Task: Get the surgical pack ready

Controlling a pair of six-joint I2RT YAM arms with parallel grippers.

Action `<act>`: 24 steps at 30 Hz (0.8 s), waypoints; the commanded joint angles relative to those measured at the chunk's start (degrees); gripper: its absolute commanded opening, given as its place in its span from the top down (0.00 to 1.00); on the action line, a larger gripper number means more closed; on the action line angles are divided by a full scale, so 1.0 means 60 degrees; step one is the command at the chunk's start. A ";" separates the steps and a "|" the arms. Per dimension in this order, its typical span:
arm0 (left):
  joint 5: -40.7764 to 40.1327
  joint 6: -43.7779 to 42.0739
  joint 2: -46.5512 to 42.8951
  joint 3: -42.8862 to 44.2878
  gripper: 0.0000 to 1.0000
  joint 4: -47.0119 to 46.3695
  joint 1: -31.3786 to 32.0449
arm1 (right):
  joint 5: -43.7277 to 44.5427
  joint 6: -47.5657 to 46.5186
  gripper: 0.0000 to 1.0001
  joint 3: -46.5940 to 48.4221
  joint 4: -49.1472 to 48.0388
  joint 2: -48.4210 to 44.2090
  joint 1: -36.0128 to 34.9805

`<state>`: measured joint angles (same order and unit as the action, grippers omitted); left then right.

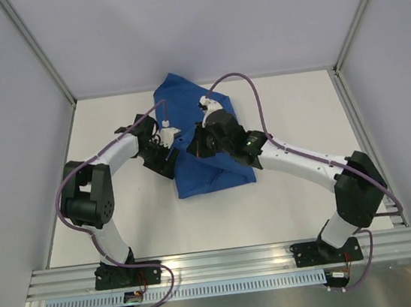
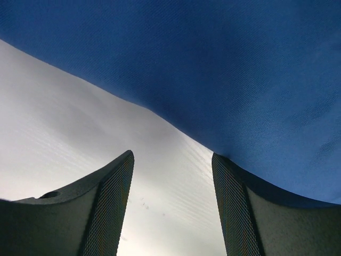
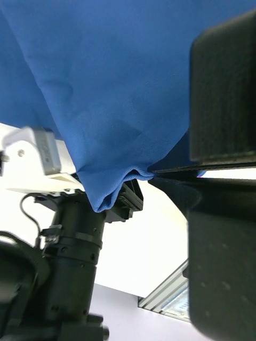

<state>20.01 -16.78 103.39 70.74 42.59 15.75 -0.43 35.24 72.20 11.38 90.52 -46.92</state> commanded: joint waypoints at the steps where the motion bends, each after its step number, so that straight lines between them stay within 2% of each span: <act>1: 0.0576 0.0130 0.0097 0.0529 0.31 -0.0111 0.0012 | -0.0661 0.0922 0.99 0.0650 -0.1791 0.0687 -0.0442; 5: 0.0679 0.0101 0.0053 0.0573 0.32 -0.0081 -0.0003 | -0.0866 0.1113 0.99 0.0828 -0.1808 0.1288 -0.0706; 10: 0.0562 0.0042 0.0024 0.0646 0.31 -0.0037 -0.0017 | -0.0983 0.1245 1.00 0.0096 -0.2555 0.1495 -0.1028; 18: -0.0111 0.0232 -0.0064 0.1012 0.28 0.0211 -0.0660 | -0.1364 0.0675 0.99 -0.0359 -0.2848 0.1788 -0.1395; 24: -0.0068 0.0072 -0.0430 0.1013 0.24 0.0387 -0.0984 | -0.1452 -0.0028 1.00 -0.0433 -0.2644 0.1978 -0.1453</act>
<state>19.11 -16.73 103.61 75.16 44.71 10.31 -4.89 37.32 69.25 0.89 101.30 -53.84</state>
